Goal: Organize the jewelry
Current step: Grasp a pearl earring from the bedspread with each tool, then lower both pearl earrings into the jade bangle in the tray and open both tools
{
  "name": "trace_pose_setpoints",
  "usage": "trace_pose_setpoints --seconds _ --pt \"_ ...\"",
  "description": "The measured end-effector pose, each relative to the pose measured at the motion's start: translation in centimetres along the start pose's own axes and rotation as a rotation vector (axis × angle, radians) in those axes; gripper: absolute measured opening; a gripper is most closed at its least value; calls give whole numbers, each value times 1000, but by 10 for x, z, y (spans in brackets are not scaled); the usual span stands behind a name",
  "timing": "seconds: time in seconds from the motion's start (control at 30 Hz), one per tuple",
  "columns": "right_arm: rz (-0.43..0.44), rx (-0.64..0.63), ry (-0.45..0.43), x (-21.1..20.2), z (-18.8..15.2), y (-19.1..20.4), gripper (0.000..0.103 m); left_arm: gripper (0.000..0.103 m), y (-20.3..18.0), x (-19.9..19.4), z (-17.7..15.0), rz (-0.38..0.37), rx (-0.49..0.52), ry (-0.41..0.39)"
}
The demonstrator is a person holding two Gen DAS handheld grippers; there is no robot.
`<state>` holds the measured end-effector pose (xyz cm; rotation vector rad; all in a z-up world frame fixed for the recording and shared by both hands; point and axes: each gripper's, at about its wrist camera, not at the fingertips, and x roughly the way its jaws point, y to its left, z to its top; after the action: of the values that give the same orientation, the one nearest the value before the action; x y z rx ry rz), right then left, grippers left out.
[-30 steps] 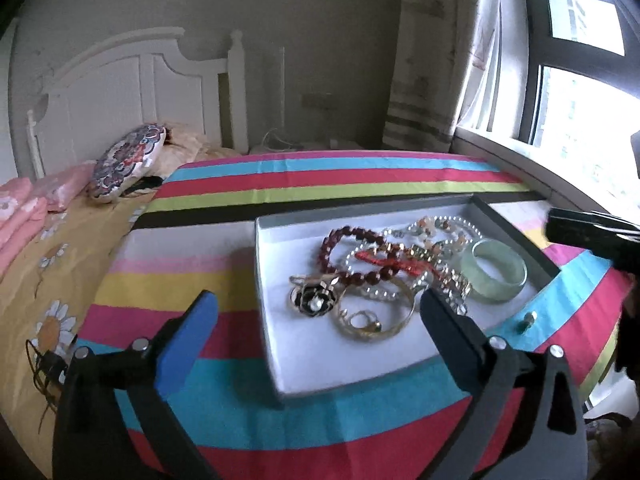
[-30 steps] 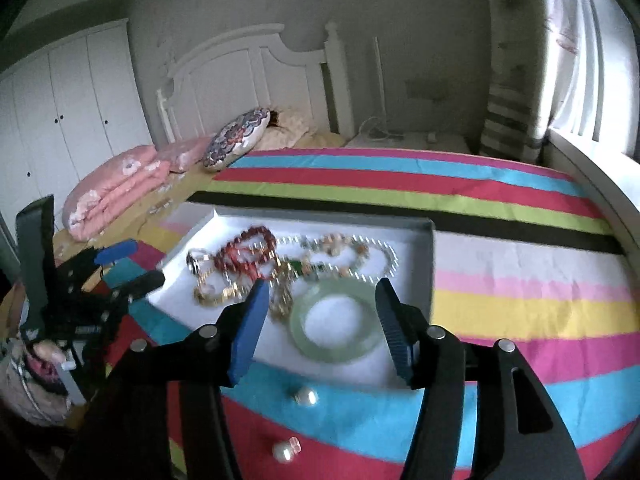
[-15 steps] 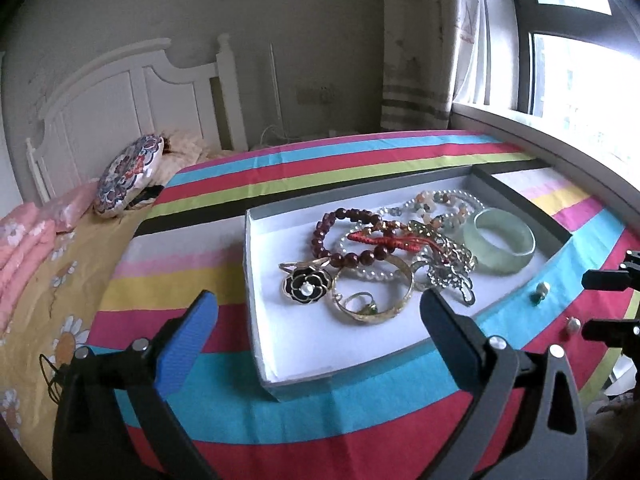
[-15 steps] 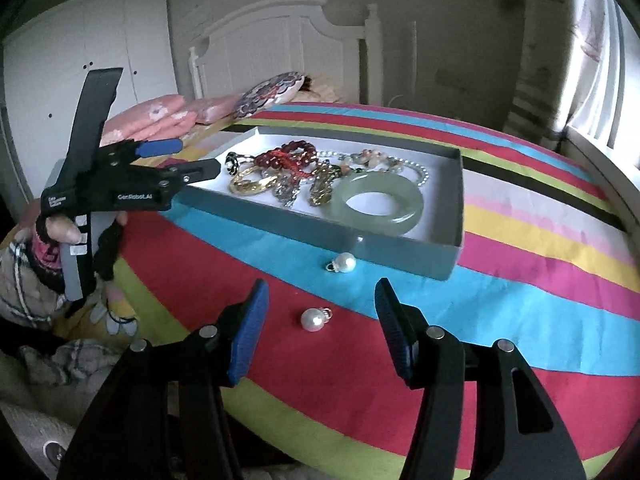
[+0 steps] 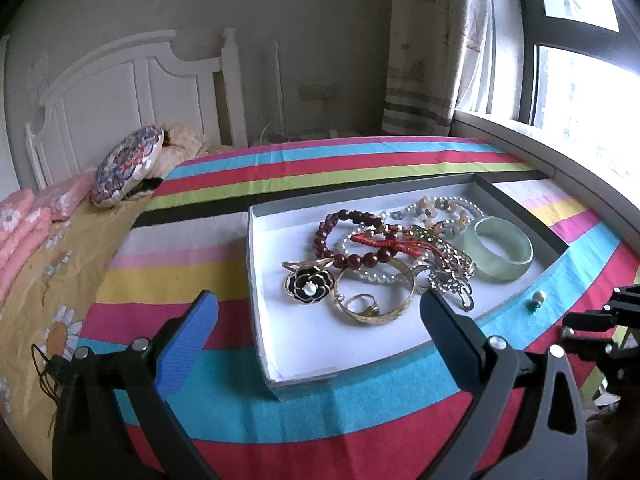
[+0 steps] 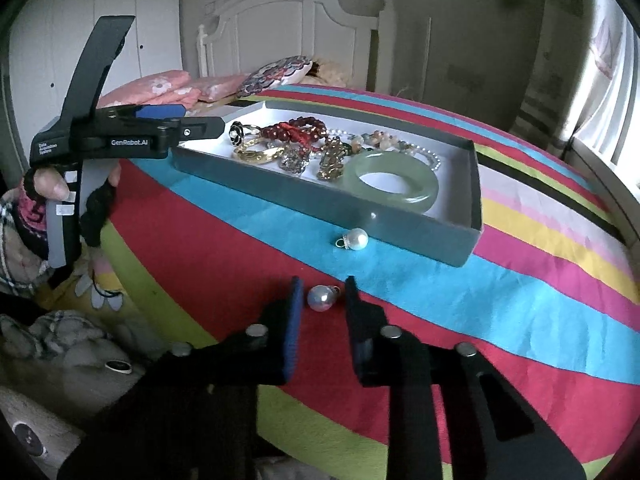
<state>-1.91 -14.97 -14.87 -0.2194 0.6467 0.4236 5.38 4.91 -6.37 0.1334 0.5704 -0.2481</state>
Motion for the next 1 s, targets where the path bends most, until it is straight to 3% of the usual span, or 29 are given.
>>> trace_pose_setpoints --seconds 0.1,0.23,0.37,0.47,0.53,0.6,0.67,0.87,1.0 --pt "-4 -9 -5 -1 -1 1 17 100 -9 -7 -1 -16 28 -16" --pt "-17 1 -9 -3 0 -4 17 100 -28 -10 -7 -175 9 46" --pt "-45 53 -43 -14 1 -21 17 99 -65 -13 -12 -279 101 85" --pt "-63 89 -57 -21 -1 -33 17 81 -101 -10 -13 -374 191 143" --pt "-75 113 -67 -25 -3 -40 17 69 -121 -4 -15 -390 233 176" --pt "-78 128 -74 -29 -5 -45 17 46 -137 3 -16 -386 272 198" --pt "-80 142 -81 -31 -7 -49 17 36 -148 11 -17 -373 287 216" --pt "-71 174 -105 -36 -11 -58 17 24 -162 23 -9 -362 255 236" --pt "-61 188 -121 -40 -14 -61 17 22 -168 29 -4 -333 239 244"
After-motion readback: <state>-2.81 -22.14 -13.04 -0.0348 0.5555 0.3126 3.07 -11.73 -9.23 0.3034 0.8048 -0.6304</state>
